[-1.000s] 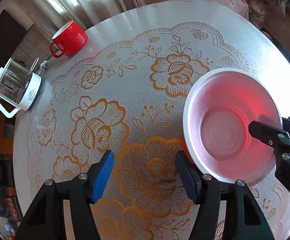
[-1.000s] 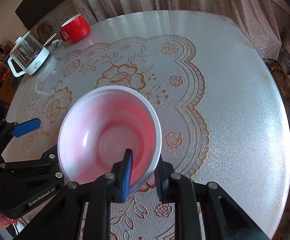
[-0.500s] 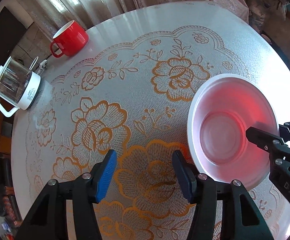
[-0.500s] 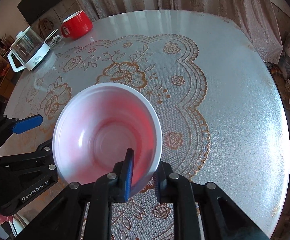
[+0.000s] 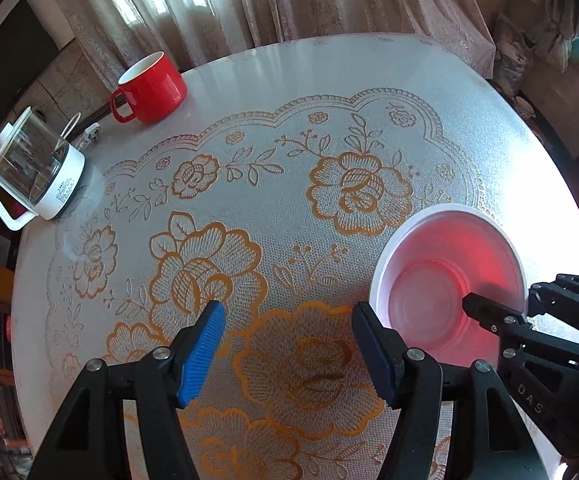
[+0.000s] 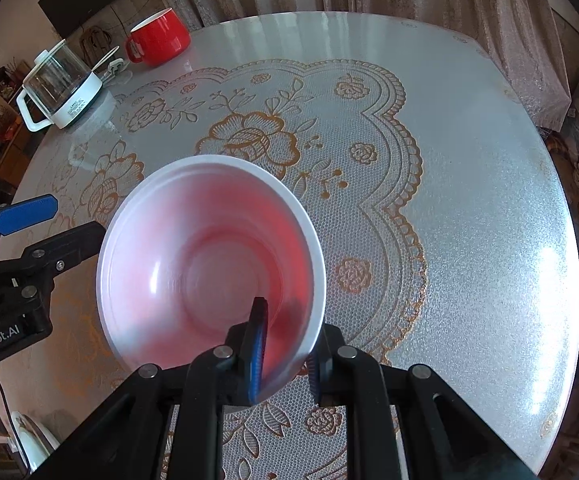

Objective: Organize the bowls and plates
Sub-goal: 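Close the left tool on the red bowl rim while the right tool grips the opposite rim, then lift the red bowl with both tools and carry it over the steel basin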

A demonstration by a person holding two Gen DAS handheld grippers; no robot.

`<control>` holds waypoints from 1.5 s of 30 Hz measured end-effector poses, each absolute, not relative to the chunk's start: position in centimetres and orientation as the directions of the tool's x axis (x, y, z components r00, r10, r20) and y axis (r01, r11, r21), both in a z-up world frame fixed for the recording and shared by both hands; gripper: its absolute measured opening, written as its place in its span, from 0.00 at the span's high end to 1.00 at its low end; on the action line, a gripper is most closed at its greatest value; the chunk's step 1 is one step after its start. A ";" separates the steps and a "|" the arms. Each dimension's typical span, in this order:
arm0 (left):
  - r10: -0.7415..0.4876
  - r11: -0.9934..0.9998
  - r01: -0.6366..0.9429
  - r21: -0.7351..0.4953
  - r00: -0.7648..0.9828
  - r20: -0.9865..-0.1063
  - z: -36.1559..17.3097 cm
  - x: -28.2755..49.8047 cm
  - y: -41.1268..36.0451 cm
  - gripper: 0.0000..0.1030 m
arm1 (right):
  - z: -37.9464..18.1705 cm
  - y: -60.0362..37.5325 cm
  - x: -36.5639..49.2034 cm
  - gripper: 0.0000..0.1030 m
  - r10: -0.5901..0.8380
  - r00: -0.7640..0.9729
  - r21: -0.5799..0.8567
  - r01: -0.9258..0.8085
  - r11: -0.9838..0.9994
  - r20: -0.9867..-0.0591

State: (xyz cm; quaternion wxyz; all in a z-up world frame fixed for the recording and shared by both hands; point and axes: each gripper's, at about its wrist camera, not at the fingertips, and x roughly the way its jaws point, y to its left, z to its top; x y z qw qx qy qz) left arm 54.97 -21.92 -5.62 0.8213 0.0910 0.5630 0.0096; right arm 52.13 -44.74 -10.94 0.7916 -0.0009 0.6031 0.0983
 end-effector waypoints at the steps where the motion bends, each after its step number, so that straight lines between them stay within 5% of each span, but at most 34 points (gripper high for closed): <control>1: 0.139 0.978 0.096 0.185 0.362 -0.922 -6.0 55.0 -22.1 0.36 | -10.9 -44.7 52.1 0.84 0.151 0.254 0.113 -0.158 0.981 -0.955; 13: 0.047 0.997 0.040 0.065 0.348 -0.936 -5.3 55.4 -21.4 0.41 | -11.5 -44.3 52.4 0.83 0.131 0.243 0.094 -0.161 0.982 -0.961; 23: 0.014 0.999 0.032 0.029 0.401 -0.916 -3.0 54.7 -21.5 0.20 | -11.4 -44.4 52.5 0.83 0.141 0.244 0.101 -0.171 0.980 -0.959; 30: 0.026 0.992 0.107 0.066 0.341 -0.940 -6.3 56.0 -23.5 0.22 | -11.4 -43.9 52.5 0.83 0.143 0.242 0.101 -0.177 0.979 -0.960; 36: -0.026 0.994 0.106 0.005 0.291 -0.956 -8.9 55.7 -23.2 0.48 | -11.7 -44.1 52.6 0.83 0.154 0.242 0.113 -0.172 0.978 -0.958; 40: -0.073 0.990 0.140 -0.033 0.296 -0.952 -8.5 55.2 -23.9 0.85 | -11.7 -44.1 52.4 0.85 0.164 0.252 0.123 -0.171 0.978 -0.954; 45: -0.110 0.989 0.123 -0.078 0.284 -0.953 -8.5 54.3 -23.6 0.87 | -11.6 -44.1 51.9 0.88 0.168 0.254 0.128 -0.168 0.977 -0.952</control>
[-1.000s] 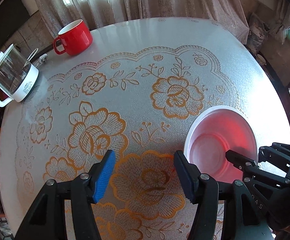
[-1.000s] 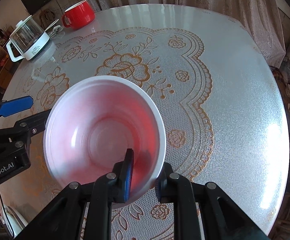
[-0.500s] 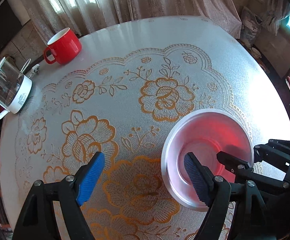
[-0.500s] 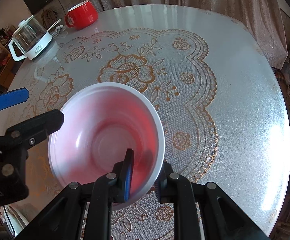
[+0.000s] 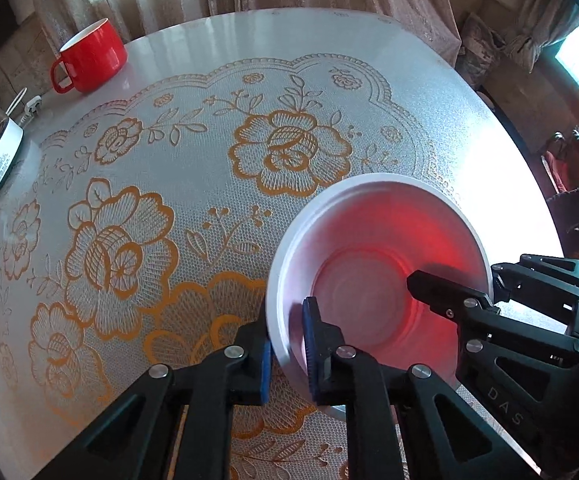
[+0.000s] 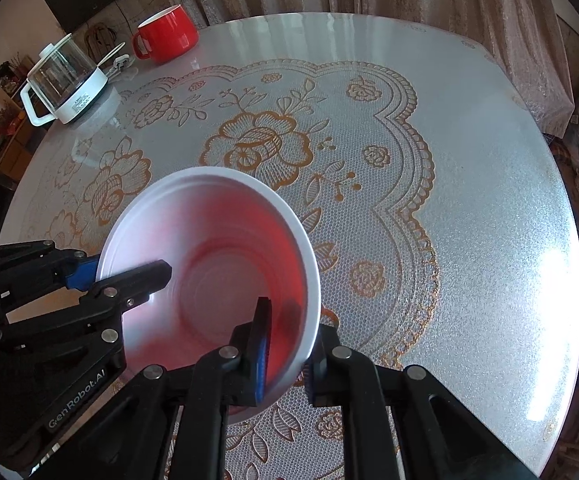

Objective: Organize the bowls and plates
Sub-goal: 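Lift the red bowl with both tools and carry it over the steel basin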

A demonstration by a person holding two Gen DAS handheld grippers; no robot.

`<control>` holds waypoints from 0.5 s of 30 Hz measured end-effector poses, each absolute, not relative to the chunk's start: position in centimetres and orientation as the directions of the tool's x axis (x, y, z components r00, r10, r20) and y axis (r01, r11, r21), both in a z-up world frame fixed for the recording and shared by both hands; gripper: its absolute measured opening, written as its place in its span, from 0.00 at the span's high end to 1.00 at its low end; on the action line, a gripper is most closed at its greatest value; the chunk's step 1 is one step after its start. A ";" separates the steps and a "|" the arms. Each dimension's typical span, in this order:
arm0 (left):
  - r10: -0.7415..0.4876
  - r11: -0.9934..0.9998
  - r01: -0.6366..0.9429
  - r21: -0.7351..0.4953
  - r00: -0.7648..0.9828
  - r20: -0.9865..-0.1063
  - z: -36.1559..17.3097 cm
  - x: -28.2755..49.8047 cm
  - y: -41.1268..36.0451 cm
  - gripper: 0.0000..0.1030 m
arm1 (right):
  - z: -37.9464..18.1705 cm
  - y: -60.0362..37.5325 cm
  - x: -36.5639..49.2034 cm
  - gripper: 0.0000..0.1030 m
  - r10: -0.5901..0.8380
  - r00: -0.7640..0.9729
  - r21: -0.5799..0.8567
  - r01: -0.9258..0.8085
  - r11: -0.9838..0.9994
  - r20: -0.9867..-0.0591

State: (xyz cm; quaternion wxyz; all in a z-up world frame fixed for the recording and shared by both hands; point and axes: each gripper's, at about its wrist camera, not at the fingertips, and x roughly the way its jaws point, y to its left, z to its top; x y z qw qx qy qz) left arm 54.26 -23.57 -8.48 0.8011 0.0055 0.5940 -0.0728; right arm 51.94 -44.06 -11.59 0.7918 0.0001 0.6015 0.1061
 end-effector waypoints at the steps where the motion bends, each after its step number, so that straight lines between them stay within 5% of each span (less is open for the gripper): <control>1: -0.110 0.990 0.120 -0.079 0.280 -0.954 -8.5 54.0 -23.7 0.88 | -11.6 -44.1 51.7 0.89 0.170 0.254 0.131 -0.166 0.978 -0.952; 15: -0.057 0.994 0.106 -0.024 0.316 -0.947 -6.4 48.7 -23.7 0.87 | -10.2 -43.1 48.8 0.89 0.173 0.259 0.126 -0.189 0.974 -0.950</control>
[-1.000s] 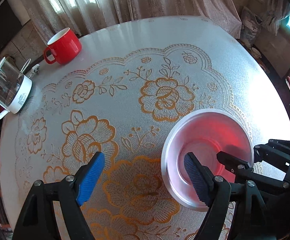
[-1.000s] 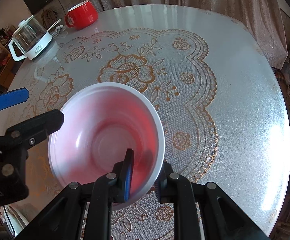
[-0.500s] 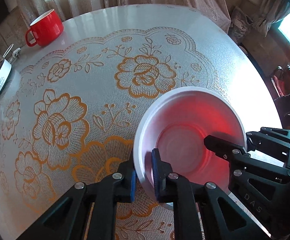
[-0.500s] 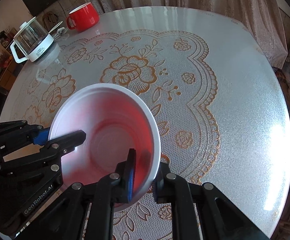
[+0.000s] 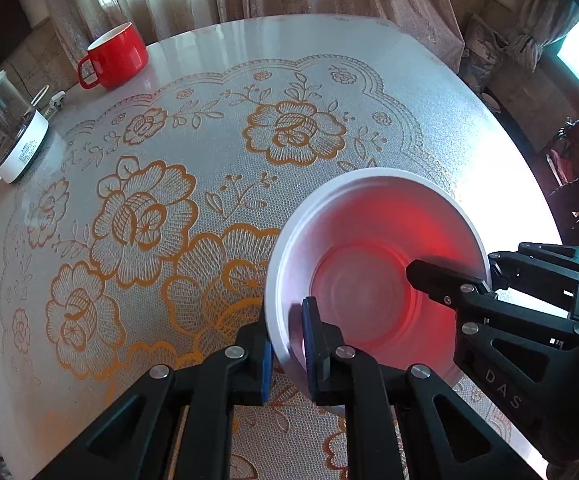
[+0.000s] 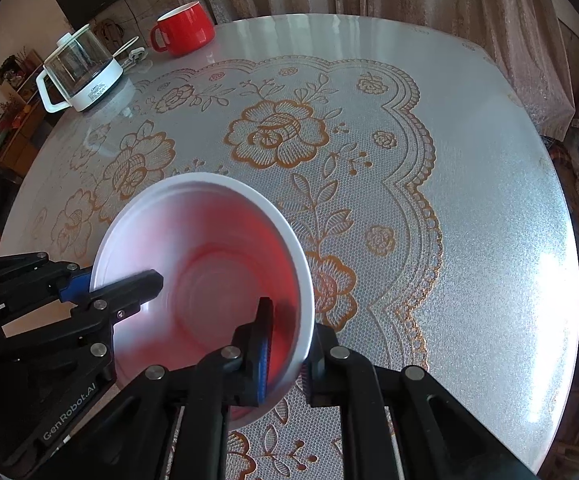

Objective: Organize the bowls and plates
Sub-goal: 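Lift the red bowl with both tools and carry it over the steel basin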

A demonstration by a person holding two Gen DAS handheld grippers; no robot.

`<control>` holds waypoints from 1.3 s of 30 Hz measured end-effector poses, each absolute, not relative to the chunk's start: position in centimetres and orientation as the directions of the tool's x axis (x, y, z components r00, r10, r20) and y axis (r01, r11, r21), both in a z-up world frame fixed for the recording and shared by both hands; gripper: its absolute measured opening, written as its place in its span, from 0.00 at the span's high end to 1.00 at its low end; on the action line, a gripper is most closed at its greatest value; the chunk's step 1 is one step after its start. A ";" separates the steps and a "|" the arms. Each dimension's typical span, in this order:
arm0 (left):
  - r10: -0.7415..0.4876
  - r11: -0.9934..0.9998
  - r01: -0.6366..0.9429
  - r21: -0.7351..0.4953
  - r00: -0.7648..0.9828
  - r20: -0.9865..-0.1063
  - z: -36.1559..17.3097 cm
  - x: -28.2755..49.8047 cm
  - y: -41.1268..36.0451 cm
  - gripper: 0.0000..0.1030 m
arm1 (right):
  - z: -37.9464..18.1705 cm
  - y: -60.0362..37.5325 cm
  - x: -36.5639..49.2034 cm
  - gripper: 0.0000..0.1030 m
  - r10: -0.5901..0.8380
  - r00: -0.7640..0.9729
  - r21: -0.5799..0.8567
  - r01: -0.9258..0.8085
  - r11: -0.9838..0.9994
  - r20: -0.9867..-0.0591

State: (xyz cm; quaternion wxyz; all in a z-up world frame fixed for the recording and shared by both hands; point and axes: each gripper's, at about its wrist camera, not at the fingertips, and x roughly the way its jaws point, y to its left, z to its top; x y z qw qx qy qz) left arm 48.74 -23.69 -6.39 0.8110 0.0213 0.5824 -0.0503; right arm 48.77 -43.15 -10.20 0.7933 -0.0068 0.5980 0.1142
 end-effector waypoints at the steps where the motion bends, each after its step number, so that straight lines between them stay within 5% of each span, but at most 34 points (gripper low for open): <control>1: -0.057 0.994 0.104 -0.025 0.315 -0.947 -6.3 48.5 -23.6 0.87 | -10.1 -43.1 48.6 0.89 0.174 0.259 0.127 -0.190 0.974 -0.950; 39: -0.105 0.993 0.085 -0.081 0.337 -0.935 -2.7 35.8 -22.0 0.87 | -5.6 -39.9 37.3 0.89 0.179 0.258 0.120 -0.227 0.966 -0.949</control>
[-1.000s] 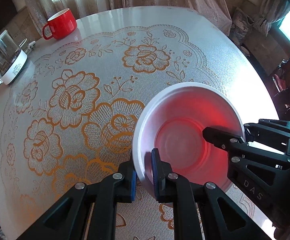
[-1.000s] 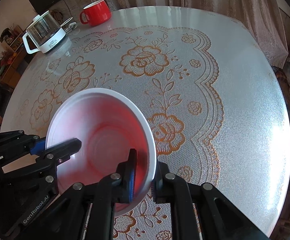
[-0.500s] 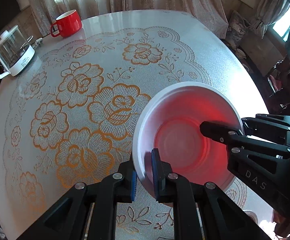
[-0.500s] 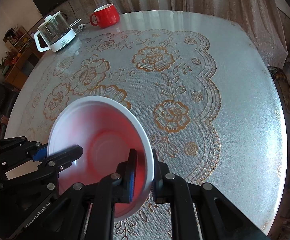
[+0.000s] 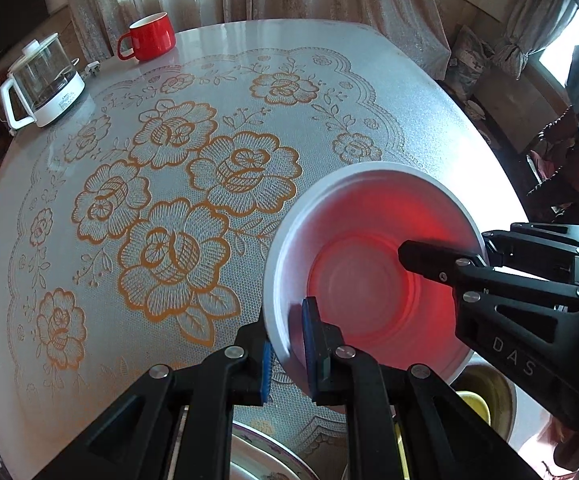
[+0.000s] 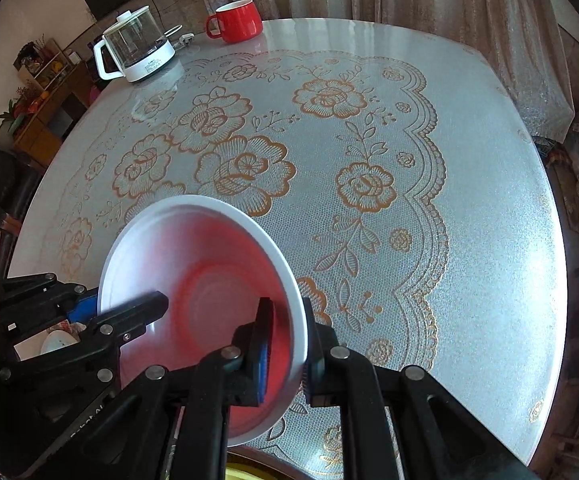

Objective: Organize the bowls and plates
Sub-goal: 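Lift the red bowl with both tools and carry it over the steel basin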

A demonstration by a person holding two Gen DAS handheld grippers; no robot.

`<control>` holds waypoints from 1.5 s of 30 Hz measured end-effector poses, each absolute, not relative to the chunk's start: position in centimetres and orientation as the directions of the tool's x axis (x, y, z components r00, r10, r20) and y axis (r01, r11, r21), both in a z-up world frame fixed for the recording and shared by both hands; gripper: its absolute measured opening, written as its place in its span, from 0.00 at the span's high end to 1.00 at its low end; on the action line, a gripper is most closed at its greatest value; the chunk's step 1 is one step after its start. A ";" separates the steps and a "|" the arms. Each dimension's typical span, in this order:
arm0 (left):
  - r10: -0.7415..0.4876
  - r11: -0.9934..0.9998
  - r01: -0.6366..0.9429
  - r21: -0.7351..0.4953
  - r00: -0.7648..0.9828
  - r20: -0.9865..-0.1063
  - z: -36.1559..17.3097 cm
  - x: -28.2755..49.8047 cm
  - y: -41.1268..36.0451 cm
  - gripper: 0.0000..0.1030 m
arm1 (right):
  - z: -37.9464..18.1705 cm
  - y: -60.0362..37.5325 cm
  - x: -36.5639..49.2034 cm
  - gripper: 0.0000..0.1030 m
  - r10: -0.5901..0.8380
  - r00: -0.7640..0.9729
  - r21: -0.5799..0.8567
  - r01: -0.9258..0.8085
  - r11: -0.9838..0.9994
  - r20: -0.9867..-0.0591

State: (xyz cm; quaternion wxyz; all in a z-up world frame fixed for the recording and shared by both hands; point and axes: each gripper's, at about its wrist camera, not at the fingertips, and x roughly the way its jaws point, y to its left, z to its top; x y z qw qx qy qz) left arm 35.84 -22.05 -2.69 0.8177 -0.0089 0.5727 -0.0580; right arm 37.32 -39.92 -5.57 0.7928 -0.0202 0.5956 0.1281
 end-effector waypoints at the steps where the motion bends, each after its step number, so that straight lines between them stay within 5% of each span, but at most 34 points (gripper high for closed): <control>1: -0.106 0.993 0.088 -0.081 0.339 -0.935 -2.6 35.5 -22.0 0.87 | -5.4 -39.8 36.9 0.89 0.178 0.260 0.119 -0.226 0.967 -0.949; 21: -0.218 0.959 0.248 -0.140 0.324 -0.920 -0.4 27.3 -23.9 0.87 | -2.1 -39.6 27.0 0.89 0.103 0.282 0.065 -0.140 0.988 -0.954; 45: -0.248 0.907 0.399 -0.131 0.256 -0.935 -4.0 24.6 -28.8 0.85 | -6.0 -42.9 20.4 0.88 0.019 0.184 0.018 -0.007 1.000 -0.983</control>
